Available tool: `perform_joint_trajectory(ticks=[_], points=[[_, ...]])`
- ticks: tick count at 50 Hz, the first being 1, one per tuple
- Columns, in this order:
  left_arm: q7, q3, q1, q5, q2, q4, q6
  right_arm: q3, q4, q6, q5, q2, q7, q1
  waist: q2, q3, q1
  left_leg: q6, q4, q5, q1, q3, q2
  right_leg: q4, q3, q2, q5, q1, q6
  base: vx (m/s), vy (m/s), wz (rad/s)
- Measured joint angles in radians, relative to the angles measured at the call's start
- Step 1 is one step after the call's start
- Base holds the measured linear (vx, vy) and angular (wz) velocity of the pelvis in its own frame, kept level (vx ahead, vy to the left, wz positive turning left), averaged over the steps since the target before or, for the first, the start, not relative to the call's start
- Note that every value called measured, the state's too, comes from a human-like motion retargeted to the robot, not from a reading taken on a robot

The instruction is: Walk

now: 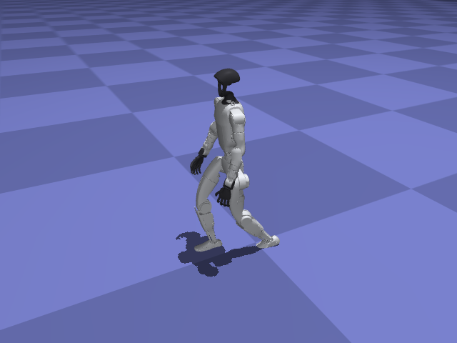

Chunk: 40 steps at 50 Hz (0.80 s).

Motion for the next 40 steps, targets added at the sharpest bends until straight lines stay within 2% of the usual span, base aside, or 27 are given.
perform_joint_trajectory(ticks=[5, 7, 11, 15, 17, 20, 25, 29, 33, 35, 40], points=[[-0.001, 0.001, 0.004, -0.01, 0.015, -0.057, -0.005, 0.011, -0.047, -0.008, 0.002, -0.011, -0.014, 0.027, 0.091, -0.013, 0.03, -0.102, 0.394, 0.132, -0.148, -0.004, 0.096, -0.083, -0.027, 0.114, -0.019, 0.093, -0.057, 0.43, -0.06, -0.15], [0.002, 0.007, -0.001, -0.016, 0.022, -0.09, -0.007, 0.01, -0.049, -0.009, -0.002, -0.015, -0.018, 0.037, 0.113, -0.019, 0.051, -0.105, 0.551, 0.168, -0.237, 0.02, 0.139, -0.112, -0.028, 0.143, -0.038, 0.127, -0.071, 0.4, -0.04, -0.15], [0.004, 0.033, -0.018, -0.036, 0.035, -0.156, -0.01, 0.006, -0.022, -0.005, -0.02, -0.016, -0.017, 0.042, 0.122, -0.025, 0.099, -0.024, 0.765, 0.087, -0.439, 0.072, 0.215, -0.177, -0.014, 0.167, -0.075, 0.21, -0.073, 0.4, -0.04, -0.08], [-0.004, 0.074, -0.033, -0.072, 0.046, -0.197, -0.01, -0.007, 0.022, -0.002, -0.035, -0.006, 0.005, 0.029, 0.096, -0.016, 0.14, 0.046, 0.752, -0.014, -0.619, 0.103, 0.223, -0.278, 0.021, 0.151, -0.092, 0.33, -0.06, 0.44, -0.02, -0.05], [-0.002, 0.094, -0.027, -0.088, 0.044, -0.196, -0.01, -0.011, 0.036, -0.004, -0.039, 0.002, 0.012, 0.029, 0.084, -0.009, 0.155, 0.049, 0.664, -0.026, -0.68, 0.113, 0.209, -0.319, 0.043, 0.139, -0.103, 0.392, -0.054, 0.5, 0.0, -0.16], [0.001, 0.118, -0.014, -0.109, 0.037, -0.169, -0.01, -0.011, 0.05, -0.01, -0.044, 0.012, 0.018, 0.03, 0.068, -0.005, 0.171, 0.023, 0.462, 0.0, -0.744, 0.122, 0.173, -0.375, 0.077, 0.116, -0.122, 0.476, -0.046, 0.55, 0.03, -0.23], [-0.002, 0.143, 0.005, -0.132, 0.021, -0.084, -0.003, -0.006, 0.058, -0.013, -0.069, 0.017, 0.021, 0.02, 0.03, -0.014, 0.169, -0.037, 0.005, 0.136, -0.758, 0.108, 0.085, -0.419, 0.117, 0.054, -0.164, 0.57, -0.037, 0.61, 0.08, -0.16], [0.002, 0.158, 0.044, -0.144, 0.007, -0.033, 0.009, -0.007, 0.058, -0.01, -0.076, 0.024, 0.01, 0.028, 0.021, -0.044, 0.168, -0.037, -0.075, 0.171, -0.781, 0.099, 0.059, -0.316, 0.13, 0.037, -0.217, 0.579, -0.031, 0.65, 0.15, -0.13], [0.012, 0.173, 0.086, -0.163, -0.006, 0.011, 0.02, -0.014, 0.069, -0.003, -0.067, 0.035, -0.003, 0.048, -0.023, -0.084, 0.152, 0.008, -0.002, 0.197, -0.78, 0.122, -0.001, -0.133, 0.161, -0.009, -0.218, 0.566, 0.015, 0.71, 0.17, 0.06], [0.004, 0.183, 0.082, -0.185, 0.005, 0.038, 0.023, -0.022, 0.081, 0.007, -0.049, 0.042, 0.01, 0.043, -0.115, -0.056, 0.14, 0.047, -0.06, 0.227, -0.677, 0.17, -0.091, 0.012, 0.206, -0.102, -0.171, 0.584, 0.08, 0.74, 0.16, 0.26], [-0.007, 0.19, 0.085, -0.206, 0.026, 0.035, 0.032, -0.021, 0.076, 0.017, -0.001, 0.046, 0.058, 0.057, -0.226, -0.063, 0.073, 0.125, -0.104, 0.173, -0.549, 0.171, -0.244, 0.441, 0.271, -0.19, 0.165, 0.456, 0.224, 0.71, 0.1, 0.47]])
